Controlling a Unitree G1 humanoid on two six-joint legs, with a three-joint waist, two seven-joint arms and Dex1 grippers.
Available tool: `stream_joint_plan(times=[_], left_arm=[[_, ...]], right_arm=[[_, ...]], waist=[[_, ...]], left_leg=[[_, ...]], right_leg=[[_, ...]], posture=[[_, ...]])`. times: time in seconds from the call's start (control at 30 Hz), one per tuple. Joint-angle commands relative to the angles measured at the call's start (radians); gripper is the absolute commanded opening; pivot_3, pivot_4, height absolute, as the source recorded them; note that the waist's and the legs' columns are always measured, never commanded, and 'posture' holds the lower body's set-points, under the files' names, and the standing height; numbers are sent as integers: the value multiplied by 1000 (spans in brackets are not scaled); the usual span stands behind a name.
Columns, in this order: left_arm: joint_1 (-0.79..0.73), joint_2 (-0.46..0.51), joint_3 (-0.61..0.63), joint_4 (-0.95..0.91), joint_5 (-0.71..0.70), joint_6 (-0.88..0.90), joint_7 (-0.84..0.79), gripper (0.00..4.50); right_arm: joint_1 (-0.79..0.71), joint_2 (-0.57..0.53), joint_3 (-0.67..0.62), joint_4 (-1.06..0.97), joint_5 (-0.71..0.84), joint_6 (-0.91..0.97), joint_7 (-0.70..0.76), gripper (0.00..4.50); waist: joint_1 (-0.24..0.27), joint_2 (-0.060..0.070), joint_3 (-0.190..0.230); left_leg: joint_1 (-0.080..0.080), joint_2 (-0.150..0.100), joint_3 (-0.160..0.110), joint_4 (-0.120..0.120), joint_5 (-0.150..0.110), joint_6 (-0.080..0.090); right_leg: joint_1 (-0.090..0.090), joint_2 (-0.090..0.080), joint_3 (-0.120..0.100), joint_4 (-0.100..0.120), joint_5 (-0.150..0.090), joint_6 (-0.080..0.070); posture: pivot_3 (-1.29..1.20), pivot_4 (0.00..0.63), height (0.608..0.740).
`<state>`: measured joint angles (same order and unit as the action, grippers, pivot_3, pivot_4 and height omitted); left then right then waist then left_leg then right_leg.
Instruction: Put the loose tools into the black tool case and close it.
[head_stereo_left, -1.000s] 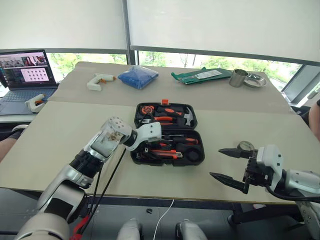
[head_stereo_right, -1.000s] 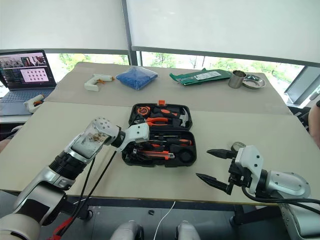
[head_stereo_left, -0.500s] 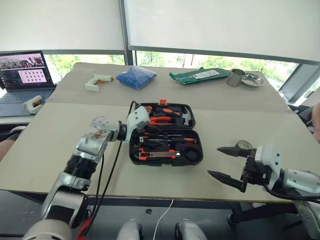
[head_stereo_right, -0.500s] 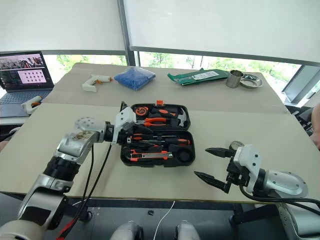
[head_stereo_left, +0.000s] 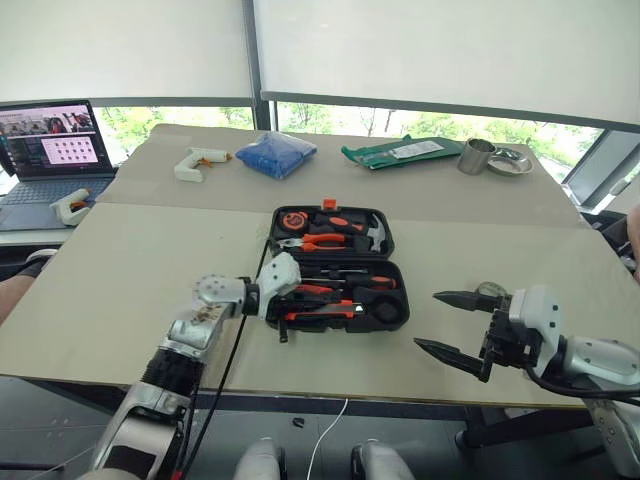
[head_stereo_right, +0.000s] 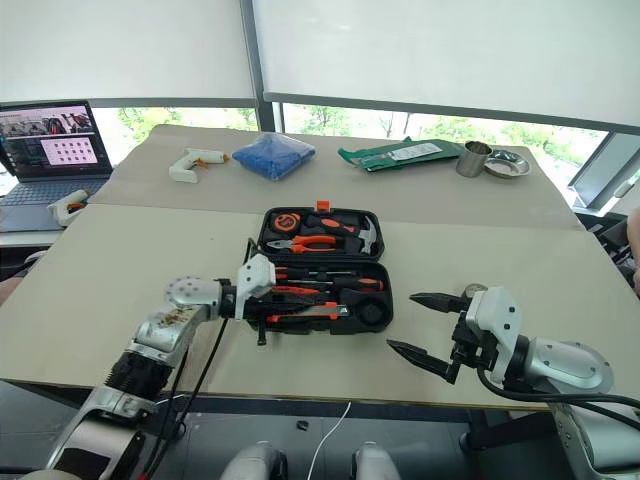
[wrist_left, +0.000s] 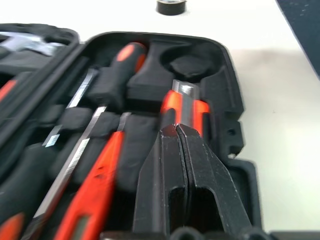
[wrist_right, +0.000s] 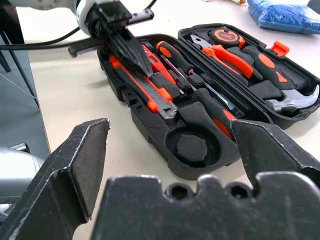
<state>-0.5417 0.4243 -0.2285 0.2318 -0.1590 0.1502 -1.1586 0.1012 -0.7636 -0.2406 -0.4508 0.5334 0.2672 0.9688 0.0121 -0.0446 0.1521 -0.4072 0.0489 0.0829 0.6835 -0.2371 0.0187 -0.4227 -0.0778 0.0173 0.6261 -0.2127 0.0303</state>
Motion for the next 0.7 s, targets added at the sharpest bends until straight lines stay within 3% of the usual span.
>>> stream_joint_plan(times=[0.03,0.43,0.7], left_arm=[[6,7,-32,8,38,-1,15,52],[8,17,-121,26,101,233,59,52],[5,44,-112,52,90,315,66,52]], right_arm=[[-2,-7,-24,-27,9,0,-8,4500],[-18,-6,-13,-52,15,32,-33,4500],[-13,-8,-17,-50,16,36,-31,4500]], waist=[[0,1,0],[0,8,-11],[-2,12,-15]], left_leg=[[1,0,0,0,0,0],[5,0,-1,0,1,0],[18,0,-1,-1,0,0]], right_leg=[[1,0,0,0,0,0],[4,0,0,0,-3,3],[16,1,1,0,-7,-1]], posture=[[0,150,740],[0,150,740],[0,150,740]])
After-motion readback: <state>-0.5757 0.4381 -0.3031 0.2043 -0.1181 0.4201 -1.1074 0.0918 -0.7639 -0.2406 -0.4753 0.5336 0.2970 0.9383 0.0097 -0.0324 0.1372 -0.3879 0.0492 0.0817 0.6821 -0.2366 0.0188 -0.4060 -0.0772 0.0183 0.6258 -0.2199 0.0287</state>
